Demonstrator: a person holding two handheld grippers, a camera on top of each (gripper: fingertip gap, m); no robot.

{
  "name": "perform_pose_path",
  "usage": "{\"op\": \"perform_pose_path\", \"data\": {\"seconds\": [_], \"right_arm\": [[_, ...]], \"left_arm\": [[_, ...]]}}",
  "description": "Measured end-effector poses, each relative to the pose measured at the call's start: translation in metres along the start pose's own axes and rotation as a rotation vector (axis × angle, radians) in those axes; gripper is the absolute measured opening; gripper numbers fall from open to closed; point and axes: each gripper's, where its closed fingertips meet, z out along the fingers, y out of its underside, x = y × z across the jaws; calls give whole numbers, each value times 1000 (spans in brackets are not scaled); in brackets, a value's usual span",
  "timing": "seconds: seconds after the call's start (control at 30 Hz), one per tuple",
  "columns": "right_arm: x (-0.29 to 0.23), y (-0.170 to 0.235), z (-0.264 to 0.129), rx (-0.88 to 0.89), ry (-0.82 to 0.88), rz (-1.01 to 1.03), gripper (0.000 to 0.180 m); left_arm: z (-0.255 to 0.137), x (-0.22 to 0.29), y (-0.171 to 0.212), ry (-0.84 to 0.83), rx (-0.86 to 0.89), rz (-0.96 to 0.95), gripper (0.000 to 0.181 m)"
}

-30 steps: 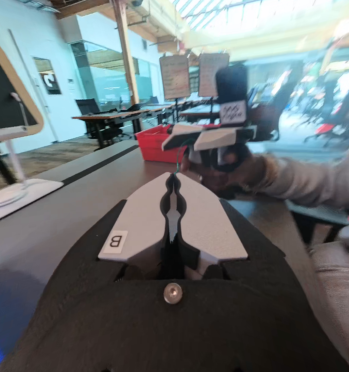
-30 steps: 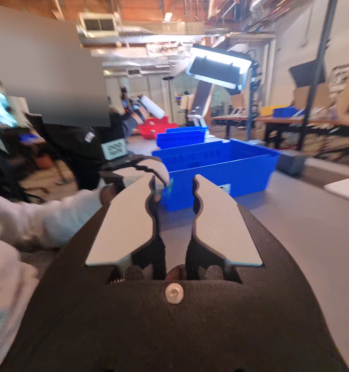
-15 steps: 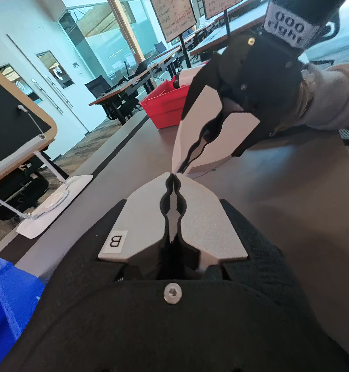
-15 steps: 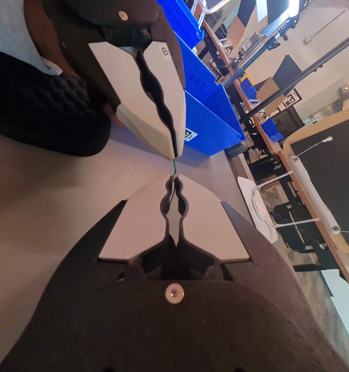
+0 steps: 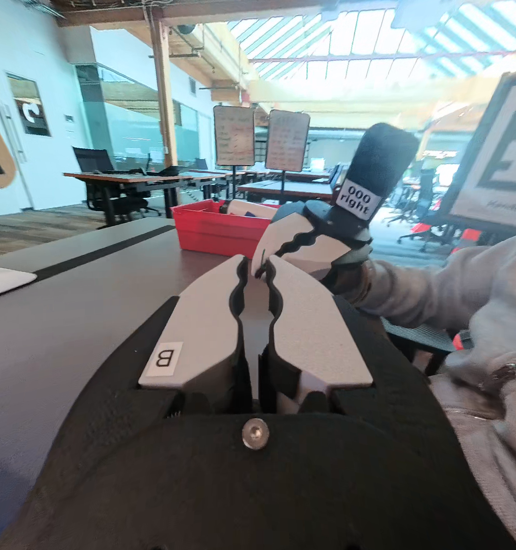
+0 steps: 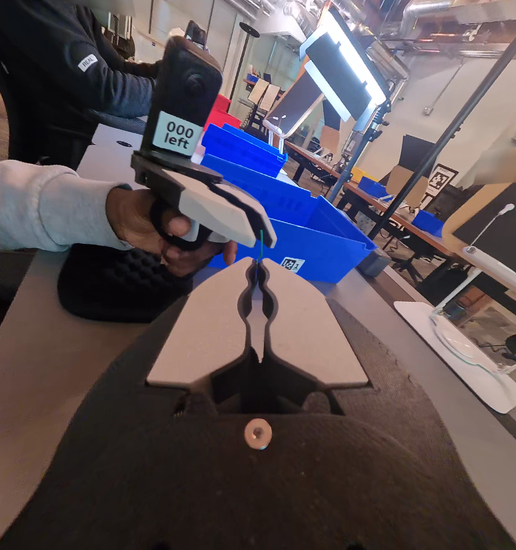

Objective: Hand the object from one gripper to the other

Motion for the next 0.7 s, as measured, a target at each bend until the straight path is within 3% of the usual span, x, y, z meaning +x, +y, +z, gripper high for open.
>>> {"op": "perform_pose_path", "data": {"seconds": [0.1, 0.27, 0.4, 0.53, 0.7], "right_arm": [[-4, 0, 2, 10, -19, 22, 1], [-7, -1, 4, 19, -36, 47, 1], [-7, 5, 3, -28, -68, 84, 15], [-6, 7, 2, -38, -83, 112, 2], [-6, 8, 3, -33, -100, 185, 1]], "left_arm": [[-1, 5, -4, 48, 25, -24, 1], [-3, 4, -3, 50, 12, -29, 0], [-5, -3, -1, -4, -28, 11, 0], [-3, -2, 5, -18, -78, 72, 0], [-2, -3, 5, -22, -55, 36, 8]]}}
